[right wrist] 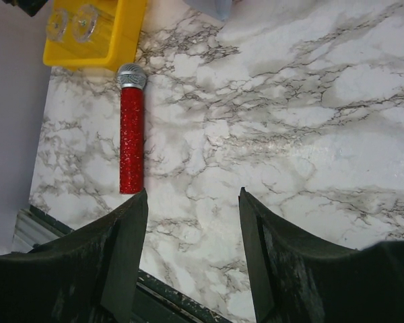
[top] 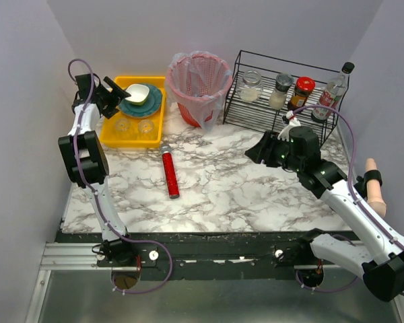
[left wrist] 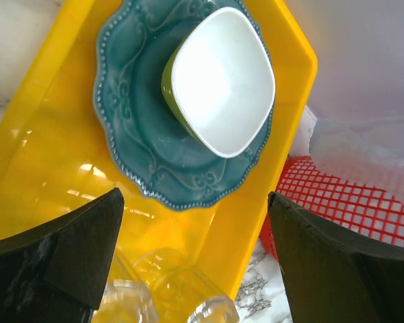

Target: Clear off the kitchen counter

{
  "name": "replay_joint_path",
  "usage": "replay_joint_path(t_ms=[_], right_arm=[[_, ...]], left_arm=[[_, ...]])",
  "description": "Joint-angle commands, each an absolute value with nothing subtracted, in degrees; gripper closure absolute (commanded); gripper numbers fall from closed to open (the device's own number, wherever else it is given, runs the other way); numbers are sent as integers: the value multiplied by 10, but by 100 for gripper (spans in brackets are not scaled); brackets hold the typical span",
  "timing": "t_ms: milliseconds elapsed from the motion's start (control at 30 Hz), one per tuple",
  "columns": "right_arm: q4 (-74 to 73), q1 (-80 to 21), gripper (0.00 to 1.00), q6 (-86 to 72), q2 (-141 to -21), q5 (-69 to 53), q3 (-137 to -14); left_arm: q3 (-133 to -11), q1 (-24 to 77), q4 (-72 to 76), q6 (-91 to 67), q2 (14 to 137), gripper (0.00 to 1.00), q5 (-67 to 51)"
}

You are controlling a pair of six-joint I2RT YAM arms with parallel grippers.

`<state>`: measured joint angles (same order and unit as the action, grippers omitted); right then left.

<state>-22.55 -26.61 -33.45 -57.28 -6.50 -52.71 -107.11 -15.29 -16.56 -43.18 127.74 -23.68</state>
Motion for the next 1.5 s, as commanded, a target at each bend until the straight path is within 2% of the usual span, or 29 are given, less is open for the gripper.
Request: replay_joint_path(t_ms=[0,467,700,933,1067,1133,1167,1300,1467], right_arm=[[-226,-264,35,-309,-563,-39,-515],[-244,-264,35,-302,-560,66,-492],[-194,-264,34,-303,-563,75,-473],[-162,-264,30,-288,-580,88,-489],[-114,-263,23,-317,-551,111,-454],[-7,-264,18,-309,-518,103,-391],[55,-264,1,-312,-499,105,-355],[224,-265,0,-313,-456,119,-230],[105,-264,0,-274,-502,127,-278]], left_arm=[[-1033,-155,-221,-382,1159,1,-145],[-912,-115,-270,-283,869,1,-70],[-703,-105,-174,-257,679,1,-137],[-560,-101,-181,-255,548,1,-152],[-463,-100,-147,-251,479,1,-140],[-434,-100,-142,-244,461,1,-121],[-423,-100,-141,-242,458,1,-108],[-424,-100,-156,-229,472,1,-93],[-432,-100,-154,-229,486,1,-91]])
